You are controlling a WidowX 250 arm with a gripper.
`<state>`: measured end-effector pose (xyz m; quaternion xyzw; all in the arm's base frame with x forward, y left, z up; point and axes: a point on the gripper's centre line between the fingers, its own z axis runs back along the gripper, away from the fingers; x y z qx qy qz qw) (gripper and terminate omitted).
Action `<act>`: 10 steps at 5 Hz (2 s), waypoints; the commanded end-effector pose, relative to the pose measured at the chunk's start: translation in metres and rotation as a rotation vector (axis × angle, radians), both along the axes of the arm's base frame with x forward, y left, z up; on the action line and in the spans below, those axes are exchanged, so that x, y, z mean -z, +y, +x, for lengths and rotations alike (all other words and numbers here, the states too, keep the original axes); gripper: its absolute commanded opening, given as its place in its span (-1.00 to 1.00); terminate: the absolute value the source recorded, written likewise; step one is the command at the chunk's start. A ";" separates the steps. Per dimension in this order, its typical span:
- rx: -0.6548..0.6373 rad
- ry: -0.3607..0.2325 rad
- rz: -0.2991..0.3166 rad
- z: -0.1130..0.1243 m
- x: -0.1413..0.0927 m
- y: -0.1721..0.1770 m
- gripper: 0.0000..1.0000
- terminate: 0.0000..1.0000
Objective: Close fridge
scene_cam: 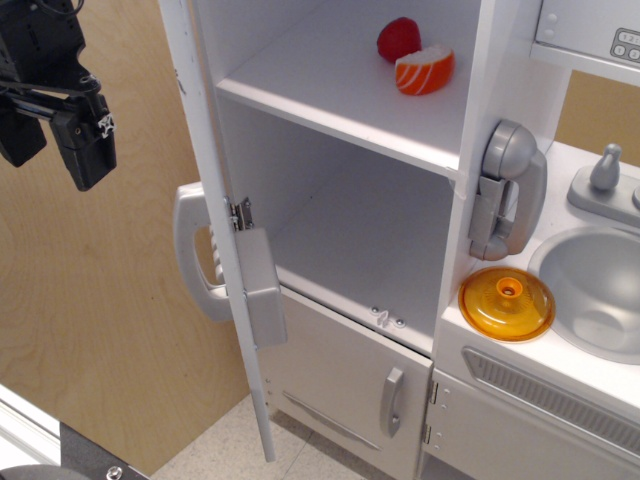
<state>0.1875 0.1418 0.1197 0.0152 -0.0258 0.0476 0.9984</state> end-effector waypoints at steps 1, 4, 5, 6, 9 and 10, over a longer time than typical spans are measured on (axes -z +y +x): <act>0.000 0.000 0.000 0.000 0.000 0.000 1.00 -1.00; 0.016 -0.146 -0.001 0.046 0.013 0.034 1.00 -1.00; 0.016 -0.127 0.014 0.063 0.021 0.033 1.00 -1.00; 0.049 -0.109 0.016 0.067 0.022 0.025 1.00 -1.00; 0.146 -0.086 -0.035 0.085 0.008 -0.003 1.00 -1.00; 0.134 -0.078 -0.039 0.094 0.008 -0.011 1.00 -1.00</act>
